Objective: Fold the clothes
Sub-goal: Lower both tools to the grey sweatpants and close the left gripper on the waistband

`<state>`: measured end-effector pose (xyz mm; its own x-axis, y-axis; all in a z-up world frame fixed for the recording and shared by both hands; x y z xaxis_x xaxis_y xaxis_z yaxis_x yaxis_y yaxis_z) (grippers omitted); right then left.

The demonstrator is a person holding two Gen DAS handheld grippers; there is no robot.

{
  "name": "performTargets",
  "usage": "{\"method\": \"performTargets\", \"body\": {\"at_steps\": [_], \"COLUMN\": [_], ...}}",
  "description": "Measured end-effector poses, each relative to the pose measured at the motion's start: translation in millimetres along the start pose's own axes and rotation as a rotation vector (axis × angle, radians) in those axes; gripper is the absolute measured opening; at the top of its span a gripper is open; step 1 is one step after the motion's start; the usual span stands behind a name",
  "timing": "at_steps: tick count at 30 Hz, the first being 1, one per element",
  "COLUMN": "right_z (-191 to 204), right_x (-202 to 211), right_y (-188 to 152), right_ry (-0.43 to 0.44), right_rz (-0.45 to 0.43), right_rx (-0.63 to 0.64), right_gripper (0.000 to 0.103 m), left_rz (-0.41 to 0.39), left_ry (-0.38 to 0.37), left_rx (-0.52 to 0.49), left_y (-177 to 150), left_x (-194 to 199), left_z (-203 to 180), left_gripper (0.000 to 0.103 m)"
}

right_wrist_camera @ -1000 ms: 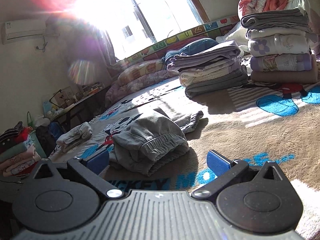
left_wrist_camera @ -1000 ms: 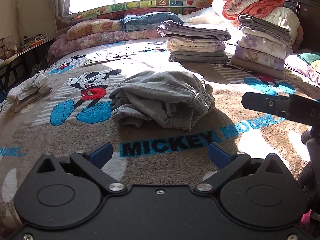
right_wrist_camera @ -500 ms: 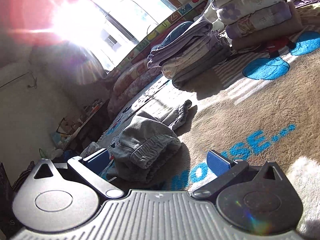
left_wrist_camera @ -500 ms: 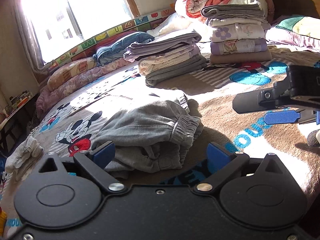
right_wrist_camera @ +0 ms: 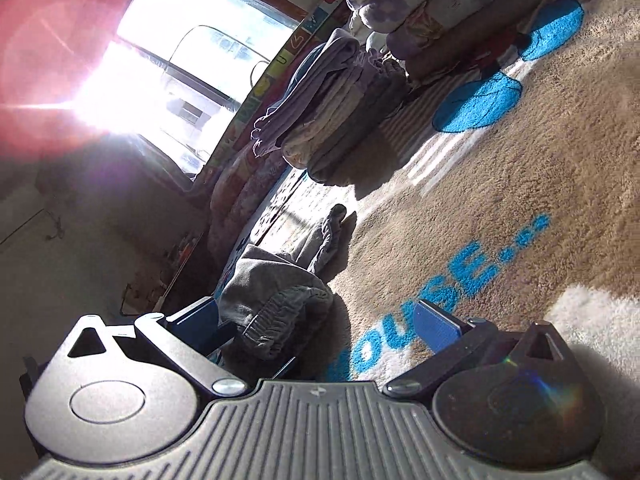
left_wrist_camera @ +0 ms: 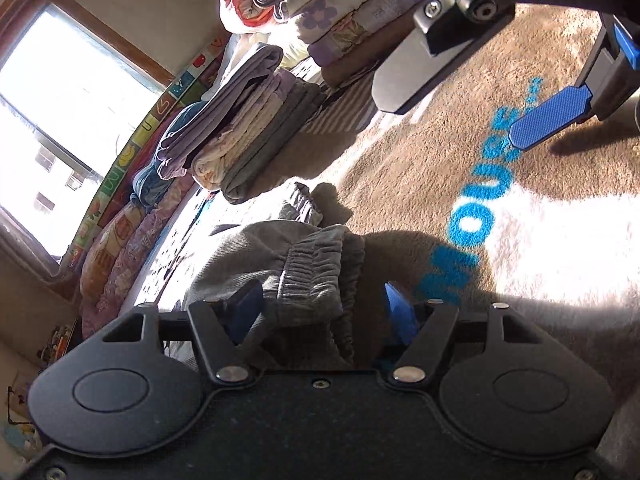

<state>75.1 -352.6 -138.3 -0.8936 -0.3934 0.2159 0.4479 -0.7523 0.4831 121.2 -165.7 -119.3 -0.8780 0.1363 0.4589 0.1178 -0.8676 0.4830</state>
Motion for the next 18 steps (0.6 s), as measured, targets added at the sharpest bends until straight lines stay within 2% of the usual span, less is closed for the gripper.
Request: {"method": "performTargets", "body": {"at_steps": [3,6,8,10,13,18], "right_z": [0,0,1,1,1,1], "right_x": [-1,-3,-4,-5,-6,-5], "right_y": [-1,-2,-2,-3,-3,-3], "right_ry": [-0.003,-0.003,-0.003,-0.008,-0.012,-0.011], "right_rz": [0.004,0.014,0.019,0.022,0.025,0.021], "right_rx": [-0.001,0.004,0.007,0.012,0.016,0.016], "right_gripper": [0.103,0.103,0.103,0.103,0.103,0.103], "left_rz": [0.033,0.064,0.086,0.110,0.108,0.073], "left_ry": [0.003,0.020,0.030,0.034,0.025,0.002], "left_rx": [-0.052,-0.012,0.016,0.048,0.123,0.370], "left_y": [-5,-4,-4,-4,-3,-4], "left_x": [-13,-22,-28,-34,-31,-4], "left_z": [-7,-1,3,6,15,61], "left_gripper": [0.062,0.059,0.047,0.041,0.032,0.026]}}
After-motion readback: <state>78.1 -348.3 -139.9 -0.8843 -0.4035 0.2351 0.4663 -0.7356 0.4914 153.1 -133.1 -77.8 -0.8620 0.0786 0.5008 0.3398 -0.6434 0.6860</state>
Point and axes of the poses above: each gripper's, at about its wrist camera, not at the fingertips, and x roughly against the way its jaws point, z to its left, y to its top, the point moved 1 cm from there along -x, roughly the way its jaws point, and after that the axes turned 4 degrees about y, right-handed, at the moved point
